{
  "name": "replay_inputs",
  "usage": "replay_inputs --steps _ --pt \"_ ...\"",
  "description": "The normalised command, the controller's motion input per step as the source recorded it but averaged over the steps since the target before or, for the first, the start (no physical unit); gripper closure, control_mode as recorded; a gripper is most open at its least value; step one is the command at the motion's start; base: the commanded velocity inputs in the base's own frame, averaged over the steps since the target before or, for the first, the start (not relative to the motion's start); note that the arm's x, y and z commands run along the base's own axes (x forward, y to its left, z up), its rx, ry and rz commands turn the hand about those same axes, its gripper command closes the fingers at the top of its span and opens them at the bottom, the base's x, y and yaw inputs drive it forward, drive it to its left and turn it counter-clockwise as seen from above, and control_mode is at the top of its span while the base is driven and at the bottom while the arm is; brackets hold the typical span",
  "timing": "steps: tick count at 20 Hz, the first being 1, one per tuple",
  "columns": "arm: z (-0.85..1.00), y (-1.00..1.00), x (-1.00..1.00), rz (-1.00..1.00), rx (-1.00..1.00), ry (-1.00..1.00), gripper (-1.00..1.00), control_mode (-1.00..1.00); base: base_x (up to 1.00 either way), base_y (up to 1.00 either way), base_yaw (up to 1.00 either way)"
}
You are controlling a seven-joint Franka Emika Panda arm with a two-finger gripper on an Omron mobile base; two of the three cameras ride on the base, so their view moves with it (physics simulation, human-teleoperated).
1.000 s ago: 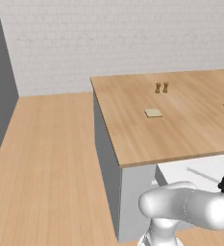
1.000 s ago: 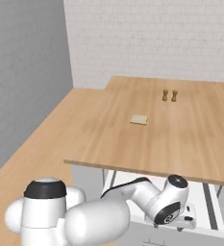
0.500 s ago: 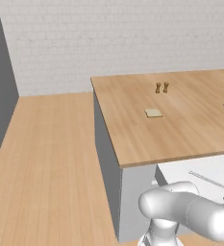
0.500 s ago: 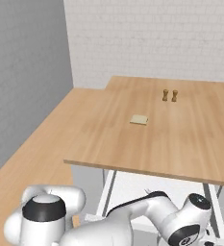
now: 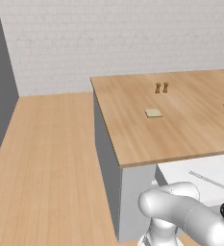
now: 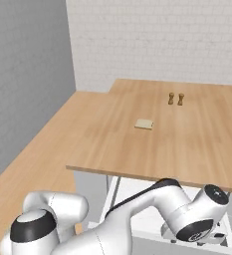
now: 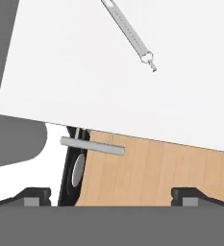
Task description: Pick the tongs from the drawer and place it on the counter.
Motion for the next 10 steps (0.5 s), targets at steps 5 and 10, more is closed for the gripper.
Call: replay_inputs --steps 5,10 --pt "0.41 0.34 1.0 0.09 0.06 0.0 -1.0 -1.0 0.0 0.0 0.0" --pt "0.0 0.13 0.84 0.02 0.0 0.0 -1.0 -1.0 0.0 0.0 0.0"
